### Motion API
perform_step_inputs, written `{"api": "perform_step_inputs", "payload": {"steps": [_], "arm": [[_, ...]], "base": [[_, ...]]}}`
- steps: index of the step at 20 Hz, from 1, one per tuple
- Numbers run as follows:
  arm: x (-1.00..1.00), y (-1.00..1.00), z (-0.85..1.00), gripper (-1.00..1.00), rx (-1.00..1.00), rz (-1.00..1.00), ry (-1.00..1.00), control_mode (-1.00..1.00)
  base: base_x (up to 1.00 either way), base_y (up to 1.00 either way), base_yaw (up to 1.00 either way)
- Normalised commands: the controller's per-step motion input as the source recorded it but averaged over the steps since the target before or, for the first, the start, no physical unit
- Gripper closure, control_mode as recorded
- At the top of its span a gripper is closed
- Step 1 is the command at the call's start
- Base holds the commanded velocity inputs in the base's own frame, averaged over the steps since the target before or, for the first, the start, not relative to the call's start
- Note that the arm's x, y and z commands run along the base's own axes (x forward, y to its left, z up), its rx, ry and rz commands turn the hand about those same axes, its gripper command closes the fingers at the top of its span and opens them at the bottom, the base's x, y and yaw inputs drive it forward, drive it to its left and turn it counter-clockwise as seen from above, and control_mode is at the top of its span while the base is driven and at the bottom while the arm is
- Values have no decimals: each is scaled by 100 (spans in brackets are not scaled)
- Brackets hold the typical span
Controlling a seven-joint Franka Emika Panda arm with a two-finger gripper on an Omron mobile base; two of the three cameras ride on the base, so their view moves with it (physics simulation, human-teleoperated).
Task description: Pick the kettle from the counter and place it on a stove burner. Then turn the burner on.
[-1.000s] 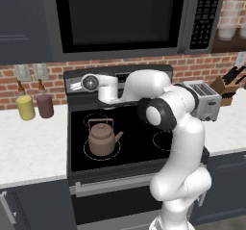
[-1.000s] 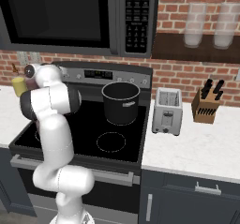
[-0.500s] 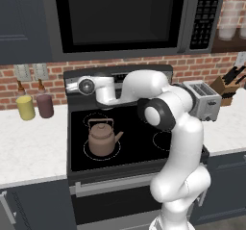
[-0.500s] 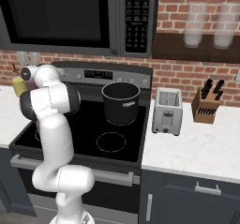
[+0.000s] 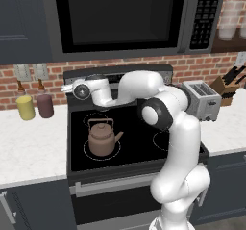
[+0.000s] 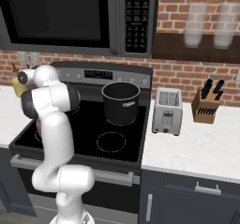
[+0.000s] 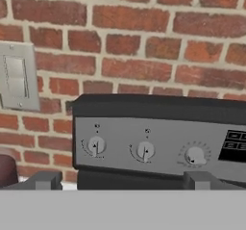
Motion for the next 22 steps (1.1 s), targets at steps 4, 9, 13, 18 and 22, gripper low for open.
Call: {"api": "perform_step_inputs", "payload": {"steps": [4,9,13,18,22], "arm": [[0,23,-14,-100,0,-1,0,-100],[2,5,-16,-100,0,-2,0,-100],[8,0,-16,-100,0,-3,0,-100],[21,0,-10,-100,0,-2,0,-100],[28,1,0,-100,3,-2,0,-100]], "base": [[0,0,0],[0,0,0],[0,0,0],[0,0,0],[0,0,0]]}}
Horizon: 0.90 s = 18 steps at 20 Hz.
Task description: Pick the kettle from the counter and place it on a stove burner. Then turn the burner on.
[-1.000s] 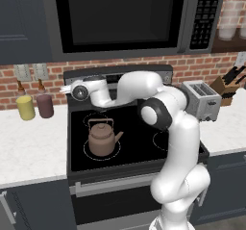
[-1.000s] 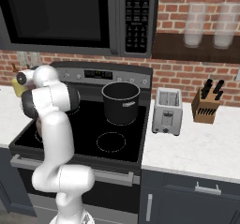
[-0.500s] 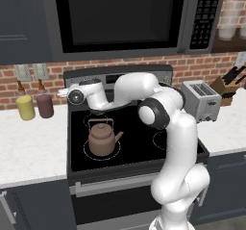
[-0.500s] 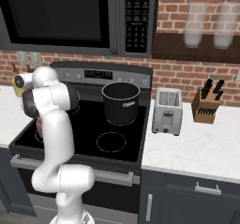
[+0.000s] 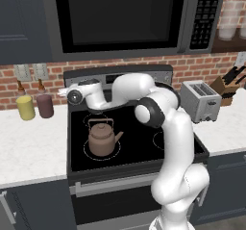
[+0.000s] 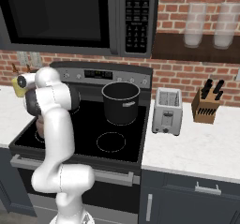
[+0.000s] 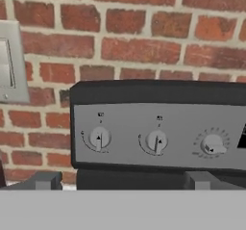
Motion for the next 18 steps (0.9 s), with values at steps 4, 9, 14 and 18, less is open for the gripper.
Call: {"api": "perform_step_inputs", "payload": {"steps": [4,9,14,18], "arm": [[11,0,0,-100,8,-2,0,-100],[0,0,0,-100,9,-2,0,-100],[0,0,0,-100,0,0,0,-100],[2,1,-1,-100,0,0,1,-100]], "base": [[0,0,0],[0,0,0],[0,0,0],[0,0,0]]}}
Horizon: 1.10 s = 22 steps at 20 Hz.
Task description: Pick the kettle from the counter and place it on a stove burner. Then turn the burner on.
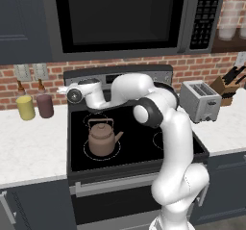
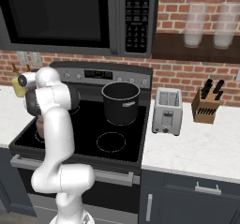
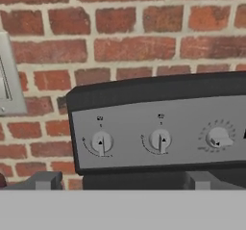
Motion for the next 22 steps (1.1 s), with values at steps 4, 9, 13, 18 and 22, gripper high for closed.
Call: {"api": "perform_step_inputs", "payload": {"steps": [4,9,13,18,22], "arm": [[11,13,-1,-100,0,0,2,-100],[11,10,0,-100,0,0,0,-100],[4,7,0,-100,0,0,0,-100],[11,5,-6,-100,0,0,0,-100],[27,0,-14,-100,0,0,1,-100]], "base": [[0,0,0],[0,0,0],[0,0,0],[0,0,0],[0,0,0]]}}
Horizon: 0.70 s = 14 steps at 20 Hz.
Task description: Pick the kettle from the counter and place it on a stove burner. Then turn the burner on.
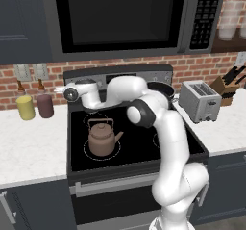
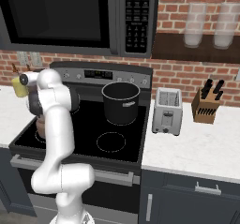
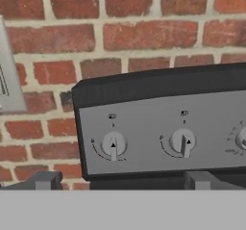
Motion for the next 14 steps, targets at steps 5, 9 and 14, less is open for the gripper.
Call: {"api": "perform_step_inputs", "payload": {"steps": [5,9,14], "arm": [[28,0,-8,-100,0,0,0,-100],[24,0,0,-100,0,0,0,-100],[25,0,0,-100,0,0,0,-100]], "base": [[0,0,0],[0,0,0],[0,0,0]]}}
